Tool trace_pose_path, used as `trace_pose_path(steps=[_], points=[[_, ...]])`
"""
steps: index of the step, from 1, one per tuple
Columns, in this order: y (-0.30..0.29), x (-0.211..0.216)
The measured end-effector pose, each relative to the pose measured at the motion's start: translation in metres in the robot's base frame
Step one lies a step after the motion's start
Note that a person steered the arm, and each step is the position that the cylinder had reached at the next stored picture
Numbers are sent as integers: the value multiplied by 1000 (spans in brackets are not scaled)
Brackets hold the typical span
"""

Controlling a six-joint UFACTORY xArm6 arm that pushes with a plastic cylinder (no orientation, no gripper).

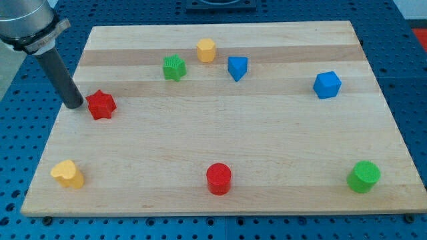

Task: Push the red star slightly to the right

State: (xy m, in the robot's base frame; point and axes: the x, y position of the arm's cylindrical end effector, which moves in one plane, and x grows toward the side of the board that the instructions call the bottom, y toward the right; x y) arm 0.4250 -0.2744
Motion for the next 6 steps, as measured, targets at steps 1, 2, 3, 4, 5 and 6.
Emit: trace_pose_path(steps=[1,2,3,4,5,6], points=[[1,9],[1,10],[12,10],[44,8],[76,3],[90,-4]])
